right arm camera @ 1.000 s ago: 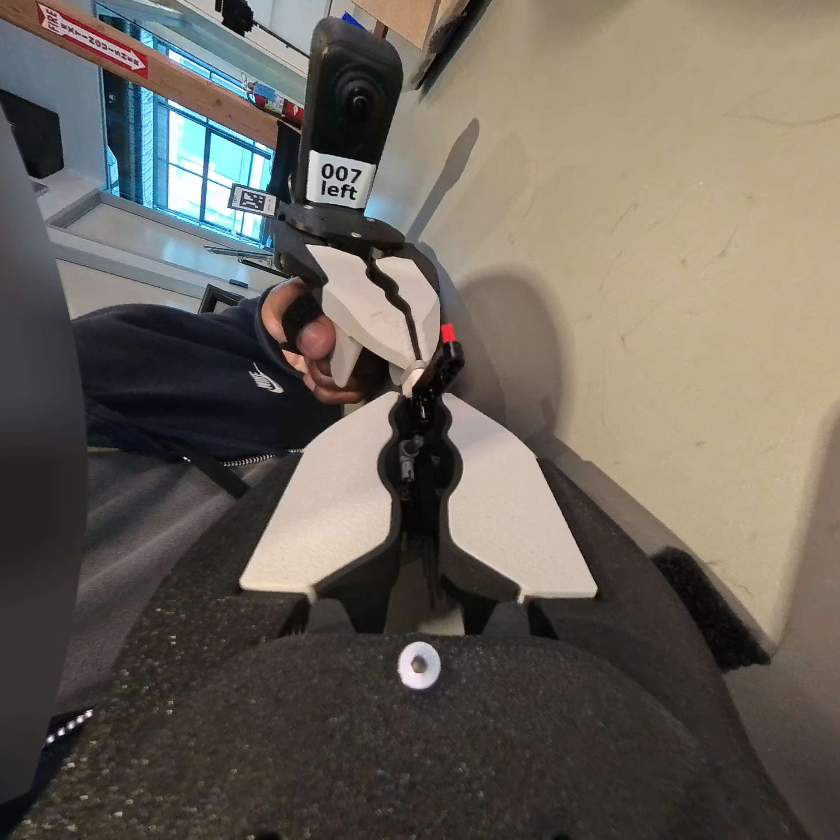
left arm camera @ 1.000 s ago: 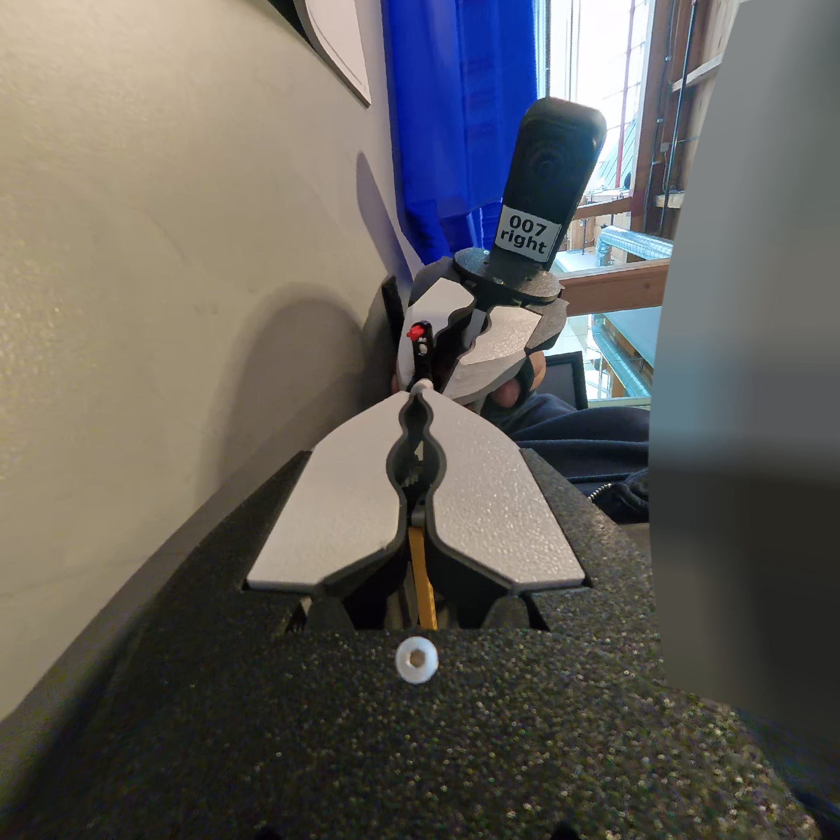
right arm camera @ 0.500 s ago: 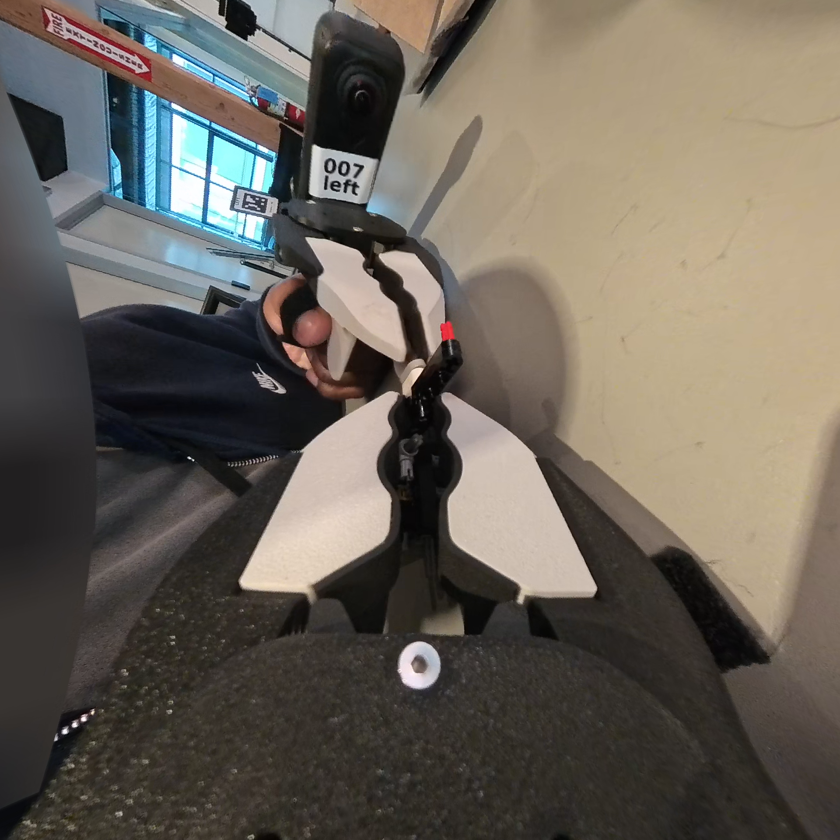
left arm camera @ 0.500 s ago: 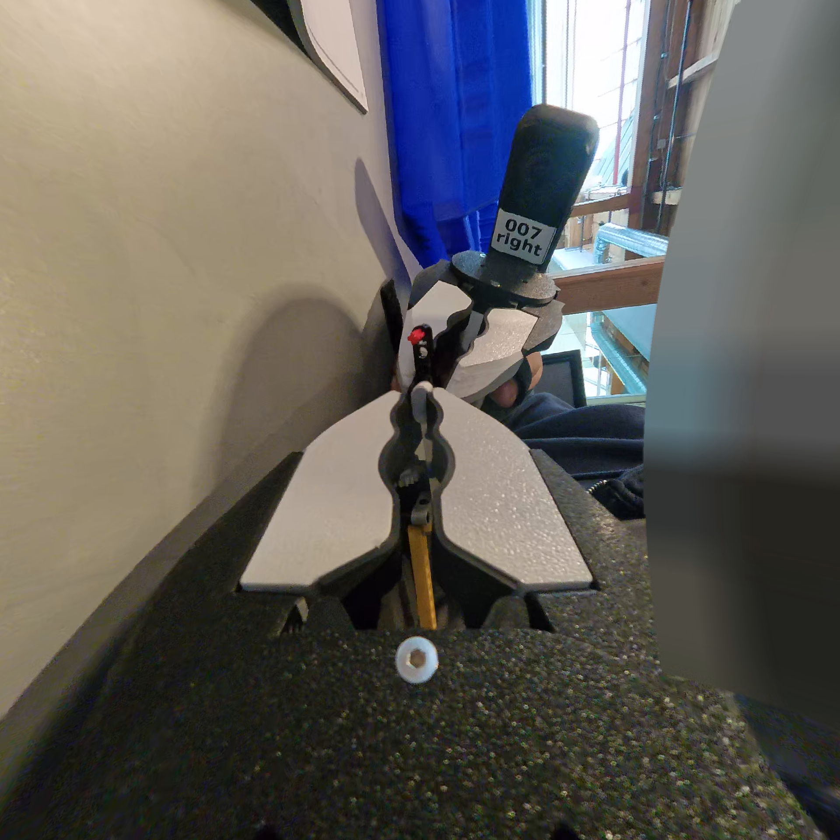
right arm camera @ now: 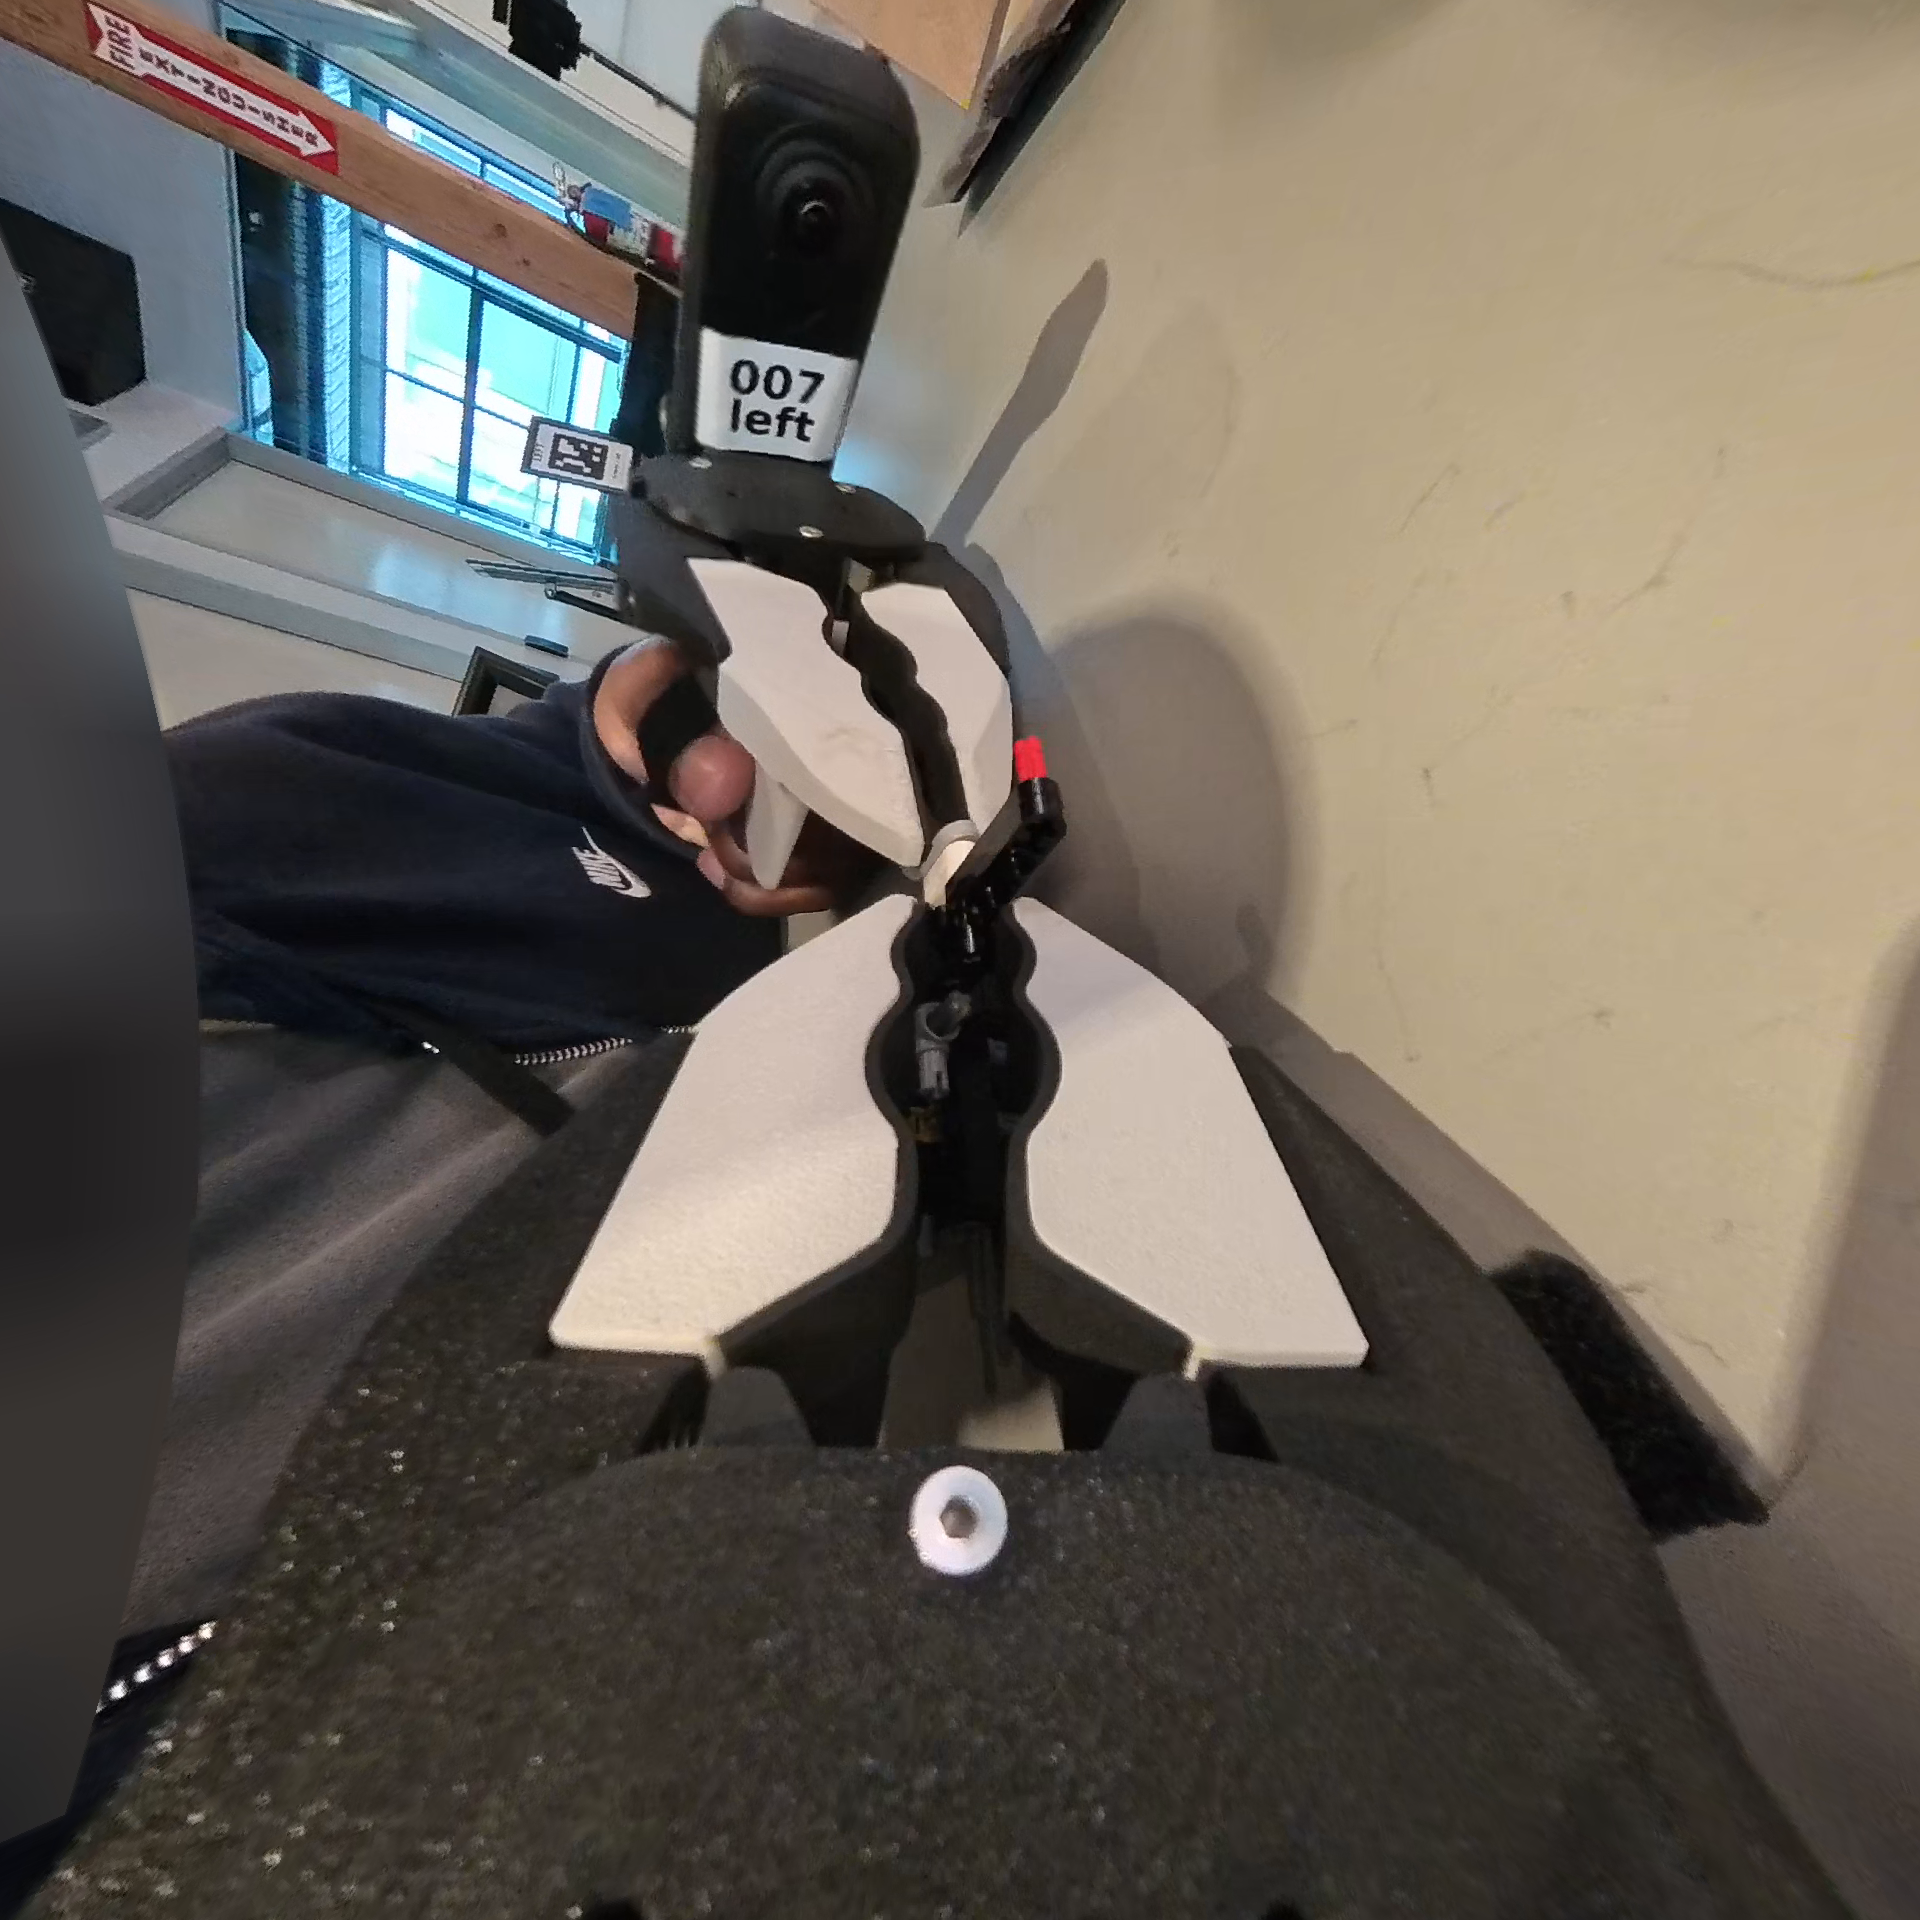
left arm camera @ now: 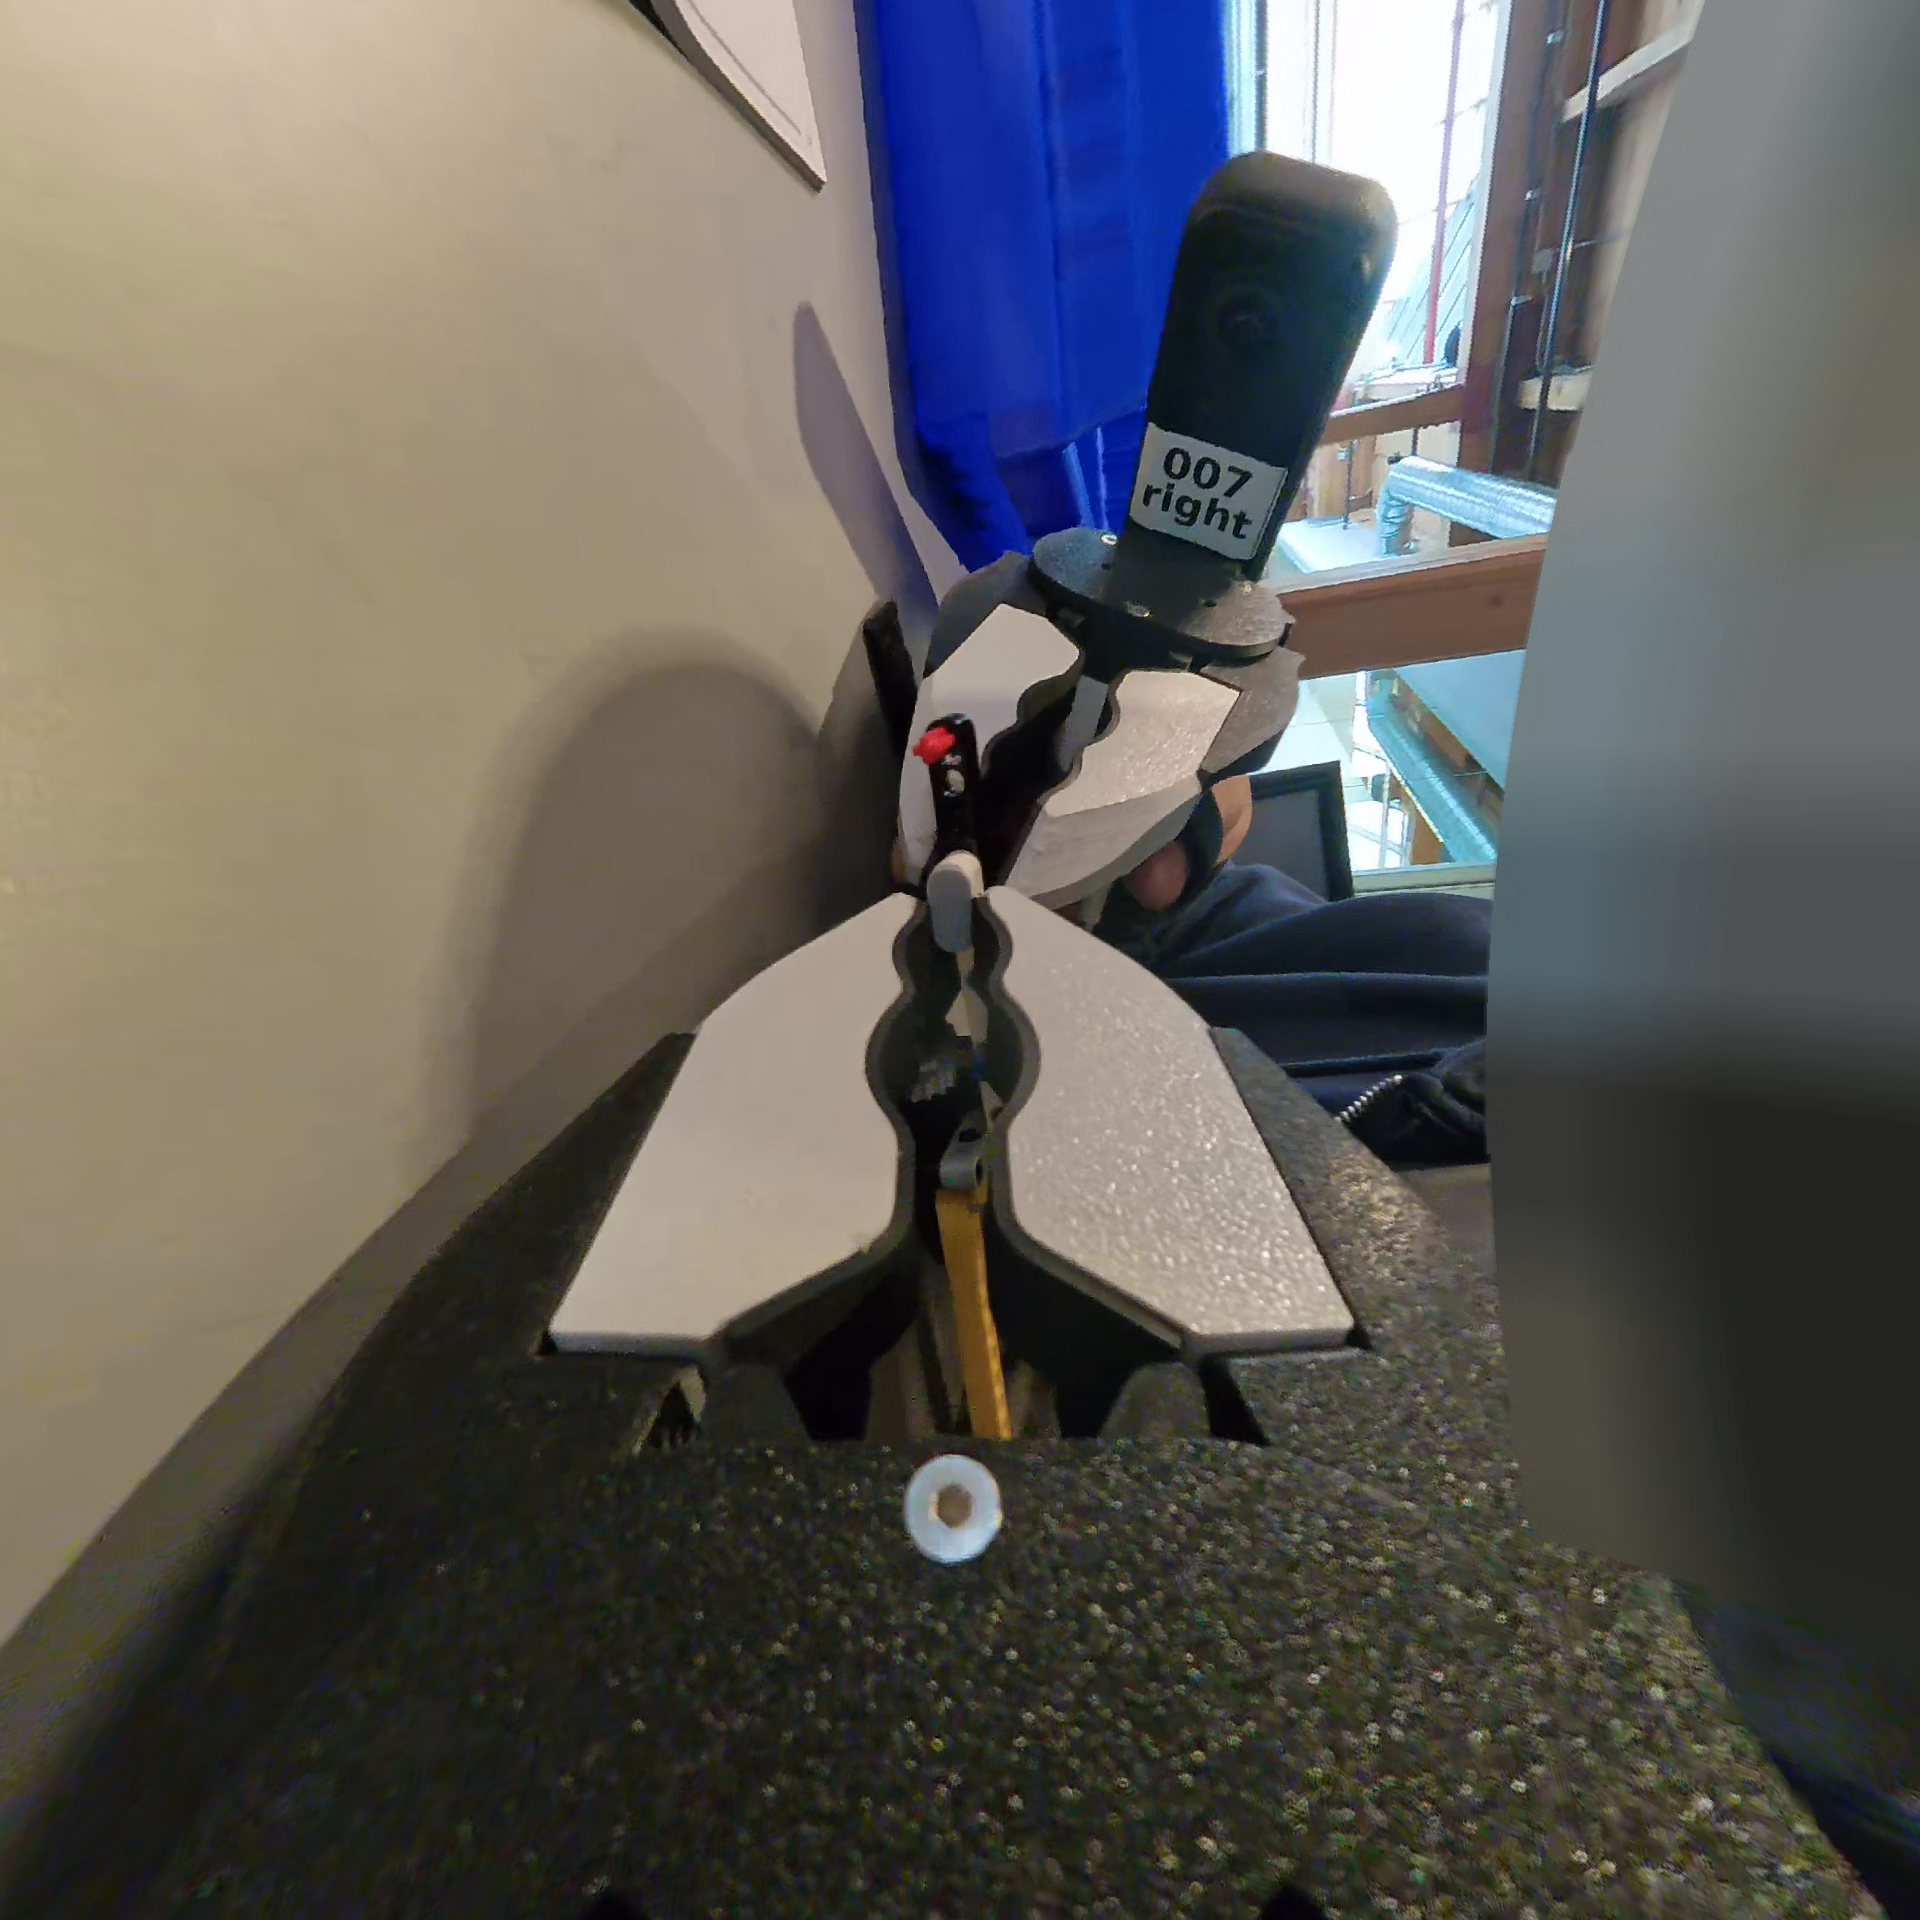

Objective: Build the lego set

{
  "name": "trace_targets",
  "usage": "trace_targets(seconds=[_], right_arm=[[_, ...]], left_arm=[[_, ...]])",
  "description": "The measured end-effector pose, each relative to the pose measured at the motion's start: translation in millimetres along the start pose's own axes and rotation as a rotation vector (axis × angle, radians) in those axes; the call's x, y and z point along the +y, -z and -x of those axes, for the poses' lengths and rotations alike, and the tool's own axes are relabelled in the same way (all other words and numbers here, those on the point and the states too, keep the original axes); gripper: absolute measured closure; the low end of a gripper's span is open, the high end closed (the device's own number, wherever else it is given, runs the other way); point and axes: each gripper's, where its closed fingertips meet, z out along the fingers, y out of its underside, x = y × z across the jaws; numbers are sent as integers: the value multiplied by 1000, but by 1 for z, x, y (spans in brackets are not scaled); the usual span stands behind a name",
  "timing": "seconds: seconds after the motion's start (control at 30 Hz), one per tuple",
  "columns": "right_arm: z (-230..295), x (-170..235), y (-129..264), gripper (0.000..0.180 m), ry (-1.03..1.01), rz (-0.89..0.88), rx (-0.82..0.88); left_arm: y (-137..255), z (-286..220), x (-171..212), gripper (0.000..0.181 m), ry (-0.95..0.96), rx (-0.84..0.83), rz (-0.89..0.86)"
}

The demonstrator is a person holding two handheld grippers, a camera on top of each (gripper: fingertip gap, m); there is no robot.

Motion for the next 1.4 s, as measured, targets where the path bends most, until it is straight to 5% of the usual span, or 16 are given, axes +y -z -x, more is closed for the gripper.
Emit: trace_targets(seconds=[0.5,1.4], right_arm=[[3,2,1,169,-24,4,-29],[6,1,4,170,-19,-13,-48]], left_arm=[[-2,-4,3,174,150,94,37],[-4,-8,6,170,48,96,84]])
